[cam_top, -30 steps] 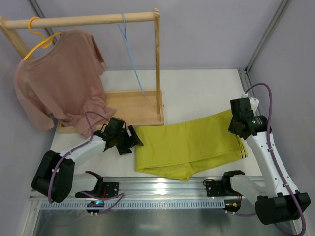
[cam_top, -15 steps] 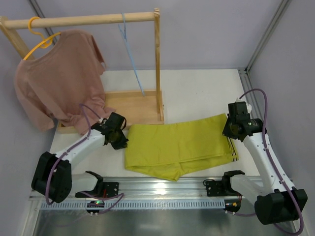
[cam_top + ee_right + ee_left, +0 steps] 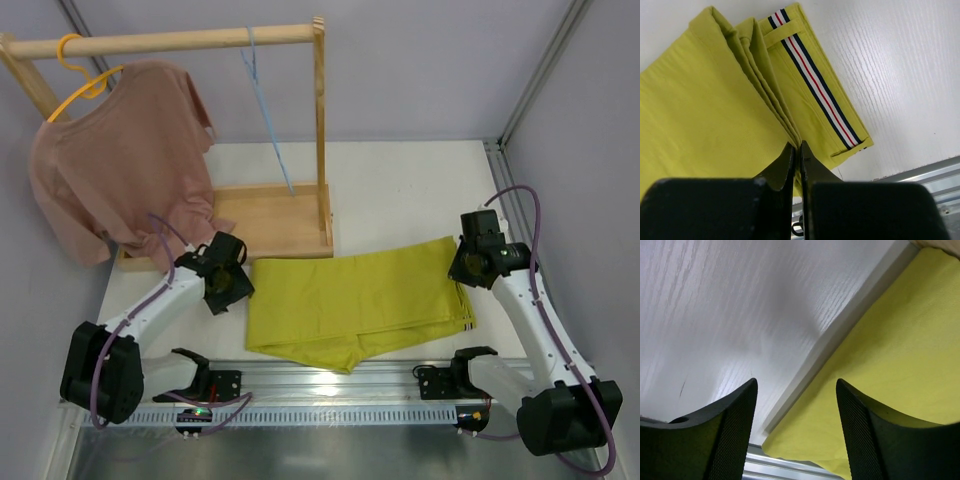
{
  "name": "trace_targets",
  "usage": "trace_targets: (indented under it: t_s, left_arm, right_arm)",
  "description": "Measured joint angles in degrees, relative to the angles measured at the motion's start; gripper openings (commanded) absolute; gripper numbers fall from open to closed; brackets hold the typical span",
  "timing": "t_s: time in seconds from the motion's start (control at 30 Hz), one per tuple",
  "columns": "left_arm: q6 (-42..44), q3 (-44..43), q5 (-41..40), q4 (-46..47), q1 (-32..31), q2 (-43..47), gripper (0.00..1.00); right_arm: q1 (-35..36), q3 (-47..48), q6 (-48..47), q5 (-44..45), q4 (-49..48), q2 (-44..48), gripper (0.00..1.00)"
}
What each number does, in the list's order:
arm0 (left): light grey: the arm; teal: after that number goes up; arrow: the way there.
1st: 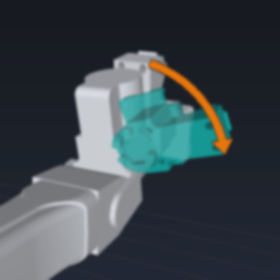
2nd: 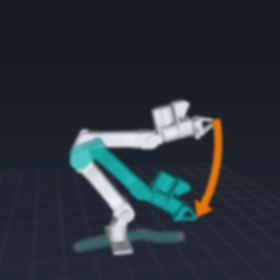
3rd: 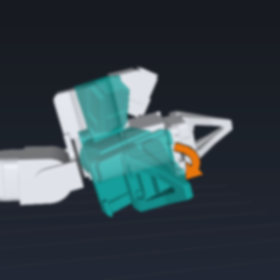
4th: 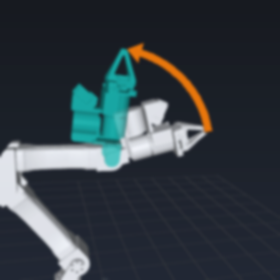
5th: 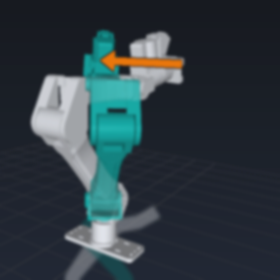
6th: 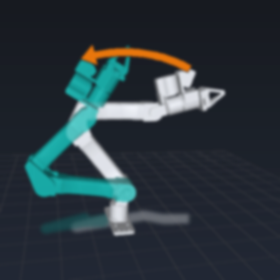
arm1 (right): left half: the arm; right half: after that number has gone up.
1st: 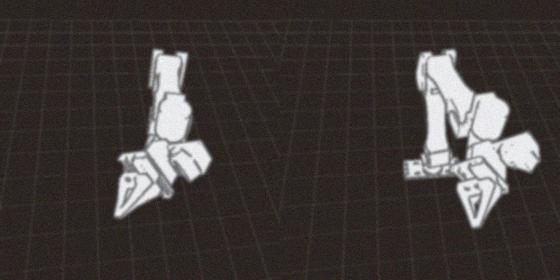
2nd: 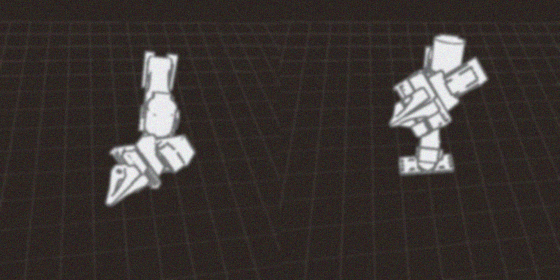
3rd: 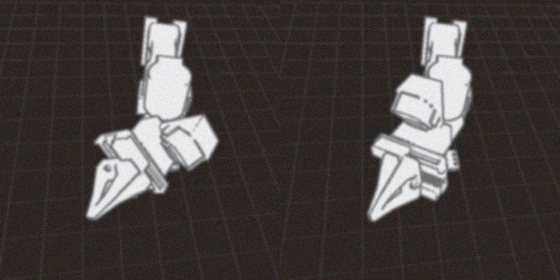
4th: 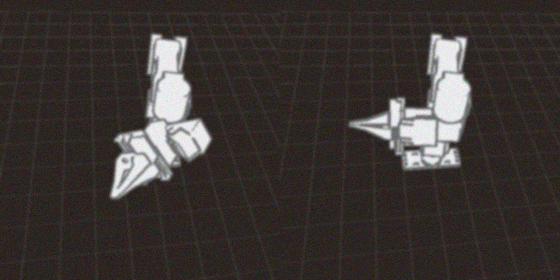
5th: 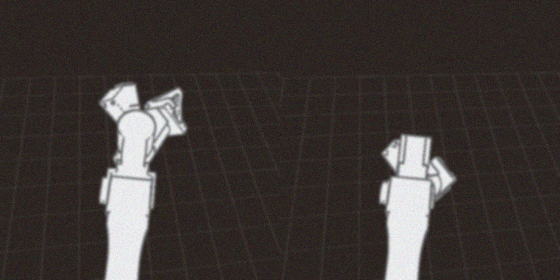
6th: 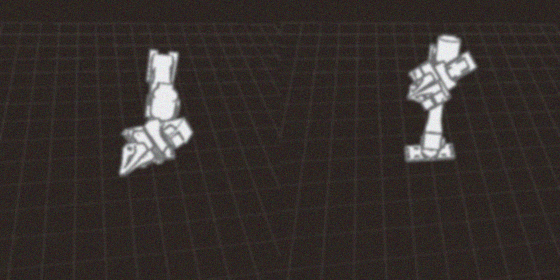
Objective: Place the trousers on the hanger
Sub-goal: Fold the trousers, then grab a hanger with the right arm
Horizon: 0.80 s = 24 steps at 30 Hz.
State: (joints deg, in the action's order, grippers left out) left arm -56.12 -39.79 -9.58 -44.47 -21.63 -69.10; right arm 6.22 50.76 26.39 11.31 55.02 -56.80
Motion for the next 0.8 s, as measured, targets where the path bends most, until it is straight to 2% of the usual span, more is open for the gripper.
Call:
trace_targets:
  t_s: [0.27,0.3,0.33,0.4,0.43,0.53,0.63,0.7,0.8]
  left_arm:
    - [1.9,-0.3,-0.3,0.3,0.0,4.3,0.76]
    - [2.2,-0.3,-0.3,0.6,0.0,4.3,0.76]
    - [2.4,-0.3,-0.3,1.0,0.0,4.1,0.77]
    - [2.4,-0.2,0.2,1.6,0.0,3.5,0.77]
    - [2.4,-0.1,0.4,1.9,0.0,3.1,0.77]
    - [2.9,-0.1,1.6,2.6,0.0,1.9,0.75]
    - [4.3,-0.3,3.8,3.5,0.0,1.8,0.72]
    - [5.2,-0.7,6.1,4.5,0.0,1.8,0.71]
    - [6.1,-2.2,8.8,5.0,0.0,2.8,0.71]
  right_arm:
    - [0.0,-1.1,4.4,4.7,0.6,-2.9,0.06]
    - [0.0,-1.2,5.5,6.4,0.7,-3.7,0.21]
    - [-0.1,-1.2,6.6,7.9,0.7,-4.4,0.31]
    - [-0.7,-1.2,8.3,12.4,0.9,-6.0,0.48]
    - [-1.5,-1.2,8.9,14.3,1.2,-6.9,0.51]
    - [-3.6,-0.9,9.8,17.7,2.1,-9.0,0.52]
    - [-4.2,1.3,8.6,16.4,3.0,-8.9,0.52]
    - [-4.2,3.2,6.9,11.6,1.6,-7.5,0.52]
    - [-4.2,3.1,5.4,-0.4,-4.4,-3.3,0.52]
